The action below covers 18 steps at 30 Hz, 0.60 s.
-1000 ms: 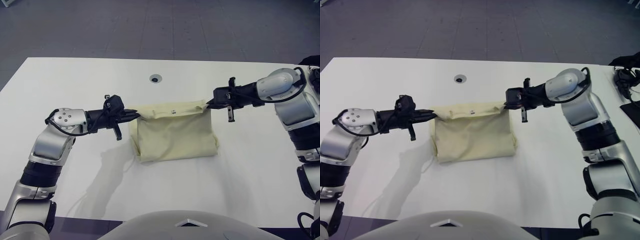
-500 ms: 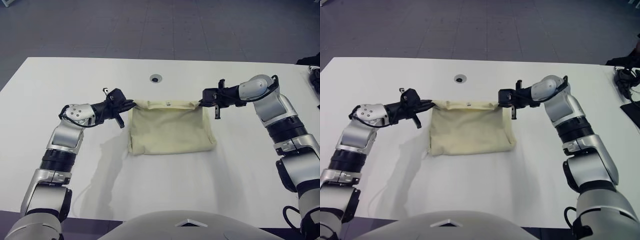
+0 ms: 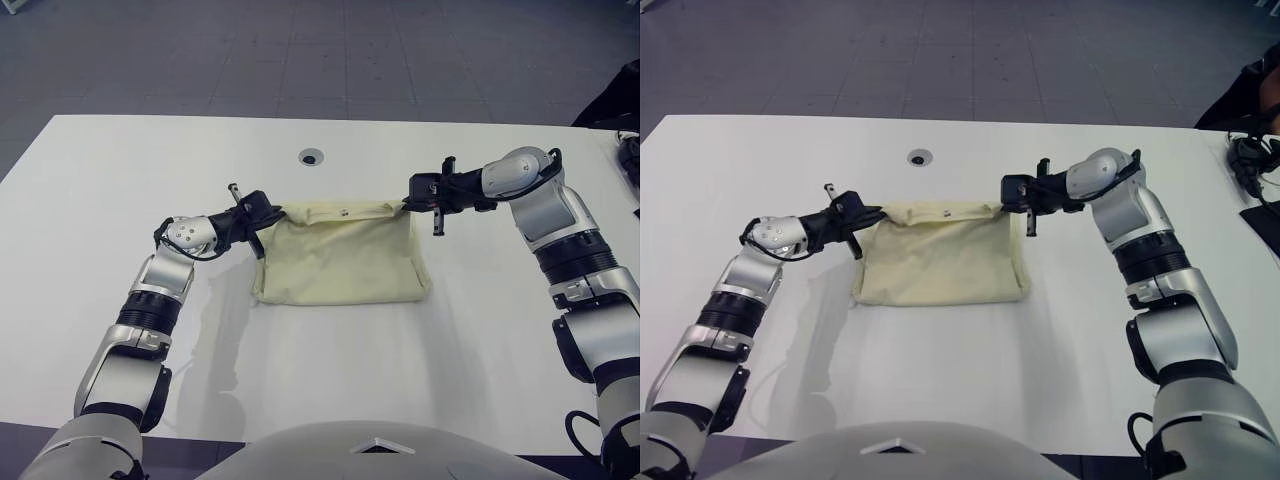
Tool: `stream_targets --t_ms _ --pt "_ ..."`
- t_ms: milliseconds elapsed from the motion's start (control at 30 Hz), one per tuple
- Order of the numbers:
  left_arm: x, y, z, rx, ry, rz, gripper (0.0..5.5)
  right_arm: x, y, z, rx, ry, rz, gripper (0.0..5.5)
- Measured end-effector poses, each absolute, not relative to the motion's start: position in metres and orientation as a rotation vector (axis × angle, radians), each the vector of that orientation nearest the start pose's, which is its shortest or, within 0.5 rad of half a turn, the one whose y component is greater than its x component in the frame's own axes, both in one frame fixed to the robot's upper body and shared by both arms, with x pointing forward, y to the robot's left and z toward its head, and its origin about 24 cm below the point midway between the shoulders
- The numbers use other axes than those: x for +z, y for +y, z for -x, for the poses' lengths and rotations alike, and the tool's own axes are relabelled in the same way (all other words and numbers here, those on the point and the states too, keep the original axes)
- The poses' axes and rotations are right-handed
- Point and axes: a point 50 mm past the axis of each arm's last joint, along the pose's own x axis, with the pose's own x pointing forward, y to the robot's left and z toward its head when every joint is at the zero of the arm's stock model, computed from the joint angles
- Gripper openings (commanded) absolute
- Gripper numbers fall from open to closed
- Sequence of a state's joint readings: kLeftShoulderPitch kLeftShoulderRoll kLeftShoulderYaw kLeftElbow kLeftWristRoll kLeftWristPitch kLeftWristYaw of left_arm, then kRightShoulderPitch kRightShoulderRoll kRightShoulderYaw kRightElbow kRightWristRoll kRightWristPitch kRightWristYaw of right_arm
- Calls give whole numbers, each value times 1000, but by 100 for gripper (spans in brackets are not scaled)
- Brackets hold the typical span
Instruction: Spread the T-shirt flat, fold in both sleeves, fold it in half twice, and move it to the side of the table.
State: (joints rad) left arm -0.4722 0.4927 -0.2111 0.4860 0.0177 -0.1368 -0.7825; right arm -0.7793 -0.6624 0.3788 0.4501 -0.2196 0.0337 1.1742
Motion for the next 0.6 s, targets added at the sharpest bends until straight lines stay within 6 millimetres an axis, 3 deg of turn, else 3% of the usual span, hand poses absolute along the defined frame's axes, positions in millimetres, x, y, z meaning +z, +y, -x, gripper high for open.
stream_targets --t_ms 300,600 --pt "61 182 -321 -852 158 -582 2 136 -186 -346 1108 429 1023 0" --pt "62 179 -325 -829 147 -569 2 115 -185 -349 1057 465 1008 0"
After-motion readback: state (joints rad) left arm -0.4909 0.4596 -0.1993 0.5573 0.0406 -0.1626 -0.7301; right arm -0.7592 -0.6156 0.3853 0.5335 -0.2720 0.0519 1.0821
